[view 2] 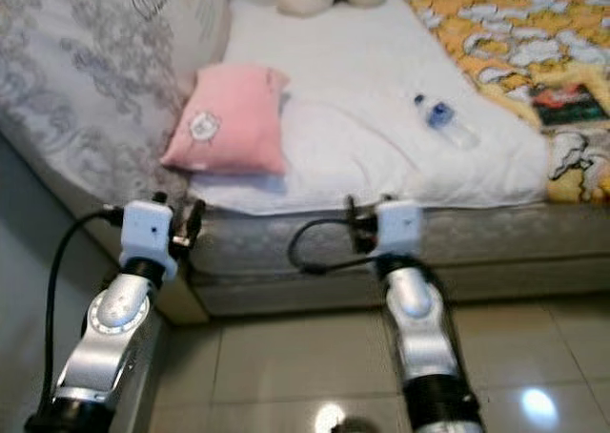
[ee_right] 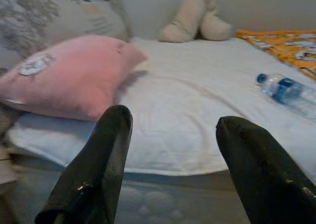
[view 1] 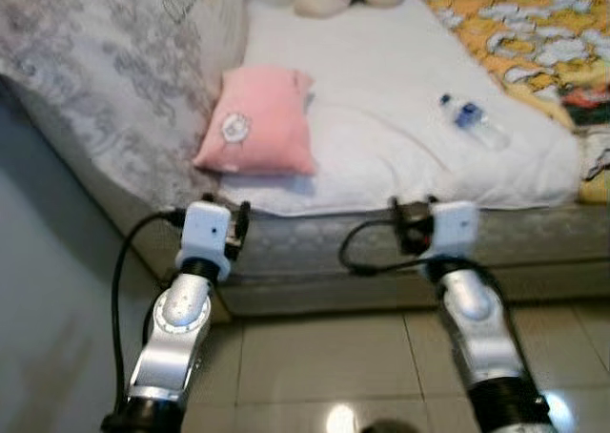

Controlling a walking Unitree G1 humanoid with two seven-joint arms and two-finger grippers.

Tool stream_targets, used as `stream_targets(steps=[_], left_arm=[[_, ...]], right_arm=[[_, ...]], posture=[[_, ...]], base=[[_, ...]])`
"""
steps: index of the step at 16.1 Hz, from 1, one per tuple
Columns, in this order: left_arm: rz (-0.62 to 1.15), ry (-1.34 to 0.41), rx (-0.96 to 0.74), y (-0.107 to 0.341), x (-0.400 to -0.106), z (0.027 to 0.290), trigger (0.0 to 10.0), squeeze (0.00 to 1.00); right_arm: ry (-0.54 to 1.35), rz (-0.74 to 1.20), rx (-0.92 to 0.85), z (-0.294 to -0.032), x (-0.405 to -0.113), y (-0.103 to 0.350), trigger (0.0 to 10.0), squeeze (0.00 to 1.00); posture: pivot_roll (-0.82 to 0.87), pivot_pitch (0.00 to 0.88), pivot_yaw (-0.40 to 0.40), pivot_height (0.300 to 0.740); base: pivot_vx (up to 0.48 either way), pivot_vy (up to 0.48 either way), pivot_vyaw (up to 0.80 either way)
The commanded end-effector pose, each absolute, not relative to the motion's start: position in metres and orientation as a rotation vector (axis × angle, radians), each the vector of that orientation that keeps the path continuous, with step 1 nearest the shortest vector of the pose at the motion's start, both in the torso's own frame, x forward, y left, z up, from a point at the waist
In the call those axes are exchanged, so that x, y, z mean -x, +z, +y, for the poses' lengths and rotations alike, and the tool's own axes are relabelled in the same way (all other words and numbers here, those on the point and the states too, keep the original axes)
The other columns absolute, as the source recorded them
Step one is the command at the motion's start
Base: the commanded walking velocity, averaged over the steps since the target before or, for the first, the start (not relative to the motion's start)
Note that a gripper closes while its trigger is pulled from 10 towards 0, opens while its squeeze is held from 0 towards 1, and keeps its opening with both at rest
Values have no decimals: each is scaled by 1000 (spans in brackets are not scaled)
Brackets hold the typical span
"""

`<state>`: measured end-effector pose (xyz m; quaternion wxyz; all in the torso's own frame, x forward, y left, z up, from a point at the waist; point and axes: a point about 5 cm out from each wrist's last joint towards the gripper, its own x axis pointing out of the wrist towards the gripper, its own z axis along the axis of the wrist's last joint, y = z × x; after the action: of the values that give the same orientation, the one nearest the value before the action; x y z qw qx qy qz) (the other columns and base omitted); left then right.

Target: Clean up the room

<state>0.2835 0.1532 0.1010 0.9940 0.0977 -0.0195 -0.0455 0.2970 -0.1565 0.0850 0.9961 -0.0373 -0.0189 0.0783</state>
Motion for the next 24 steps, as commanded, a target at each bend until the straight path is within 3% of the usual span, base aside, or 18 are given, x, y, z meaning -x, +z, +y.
stream_targets(steps=[1,7,18,24], left_arm=[[-39,-85,-203,102,-285,153,10000,0],[-26,-61,-168,103,-296,148,10000,0],[-13,-87,-191,101,-298,147,10000,0],[-17,-116,-229,102,-299,144,10000,0]], right_arm=[[149,-50,86,-161,-298,89,10000,0],[127,-42,88,-163,-298,86,10000,0],[141,-39,92,-160,-299,84,10000,0],[143,-38,88,-158,-298,83,10000,0]], posture=[[-123,0,130,740],[-124,0,135,740],[-118,0,136,740],[-121,0,143,740]], base=[[0,-469,0],[0,-441,0],[0,0,0],[0,-446,0]])
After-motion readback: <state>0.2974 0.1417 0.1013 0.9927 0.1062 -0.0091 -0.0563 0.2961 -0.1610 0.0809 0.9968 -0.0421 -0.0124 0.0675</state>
